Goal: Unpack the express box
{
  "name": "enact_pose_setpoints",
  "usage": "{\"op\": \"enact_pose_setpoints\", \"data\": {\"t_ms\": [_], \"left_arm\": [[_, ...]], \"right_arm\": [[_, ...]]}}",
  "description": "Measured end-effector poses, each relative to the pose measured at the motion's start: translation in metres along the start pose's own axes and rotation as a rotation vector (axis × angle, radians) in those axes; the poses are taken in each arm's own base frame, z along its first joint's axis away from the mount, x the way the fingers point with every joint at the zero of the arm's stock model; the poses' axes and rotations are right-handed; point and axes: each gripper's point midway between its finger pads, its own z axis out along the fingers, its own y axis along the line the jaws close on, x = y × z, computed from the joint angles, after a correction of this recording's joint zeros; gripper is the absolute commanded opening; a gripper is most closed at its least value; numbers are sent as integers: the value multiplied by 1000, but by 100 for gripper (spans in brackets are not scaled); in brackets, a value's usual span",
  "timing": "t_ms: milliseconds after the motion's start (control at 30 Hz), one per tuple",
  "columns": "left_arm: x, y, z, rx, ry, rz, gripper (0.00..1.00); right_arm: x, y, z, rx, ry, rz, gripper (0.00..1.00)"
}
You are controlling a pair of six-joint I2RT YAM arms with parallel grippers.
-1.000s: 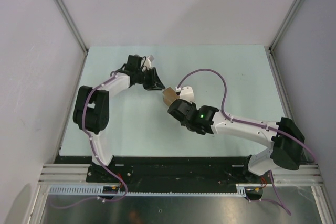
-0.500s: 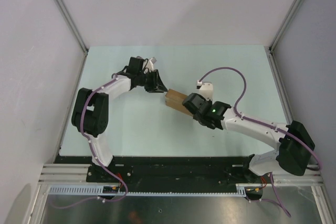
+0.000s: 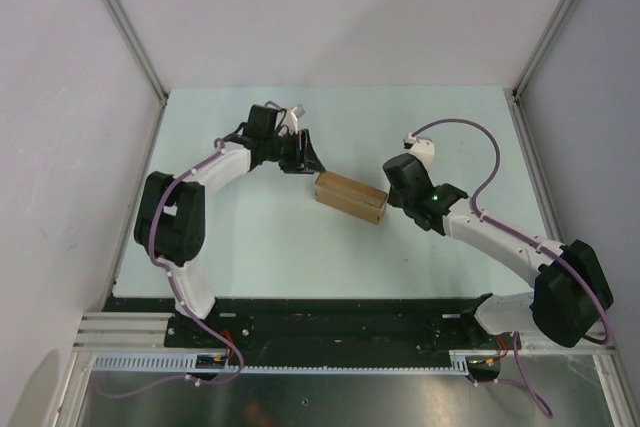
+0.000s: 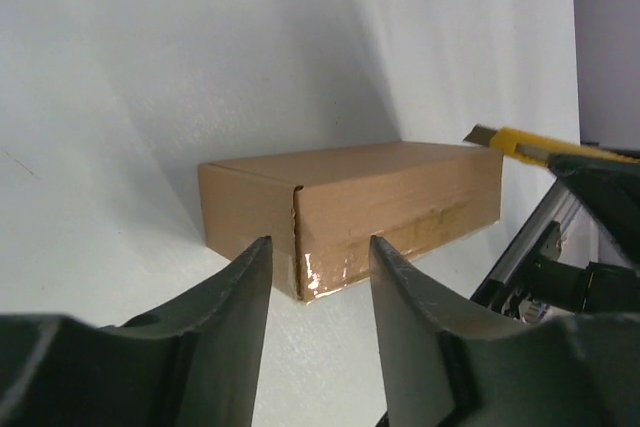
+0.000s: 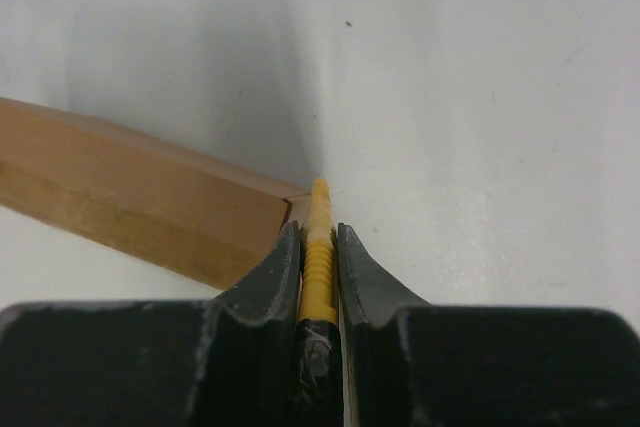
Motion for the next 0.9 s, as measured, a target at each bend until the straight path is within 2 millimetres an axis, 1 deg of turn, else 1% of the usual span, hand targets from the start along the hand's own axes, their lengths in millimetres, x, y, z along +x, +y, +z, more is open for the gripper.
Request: {"op": "enact_pose_setpoints", "data": {"t_ms": [67,133,233,333,400,467,567,633,733,800,900], "left_arm": [[-8,-2,-3,-9,-20,17,57],[-21,-8,-6,-7,-47,35,61],[-43,-20,-9,6,-92,58,62],[-54,-21,-5,9,-112,44,61],[-51,-13,2,-7,-99,10,60],[-43,-1,13,-23,-70,-29,59],[-32,15,29,-43,-22,-81,58],[-30,22,37,-50,-4,-96,58],[-33,24,47,-30,13,-108,56],[-32,23,50,-15,22,-112,54],[-25,23,53,-6,40,-116,49]], "right_arm": [[1,3,0,-16,8,2,0],[6,4,-1,-26,21,3,0],[13,1,-3,-30,43,2,0],[14,-1,-9,-34,50,8,0],[12,-3,-16,-45,52,17,0],[11,-3,-26,-68,56,20,0],[18,0,-41,-146,78,-3,0],[33,5,-52,-219,109,-45,0],[61,19,-65,-319,176,-125,0],[75,28,-68,-355,210,-168,0],[83,35,-62,-360,224,-182,0]]}}
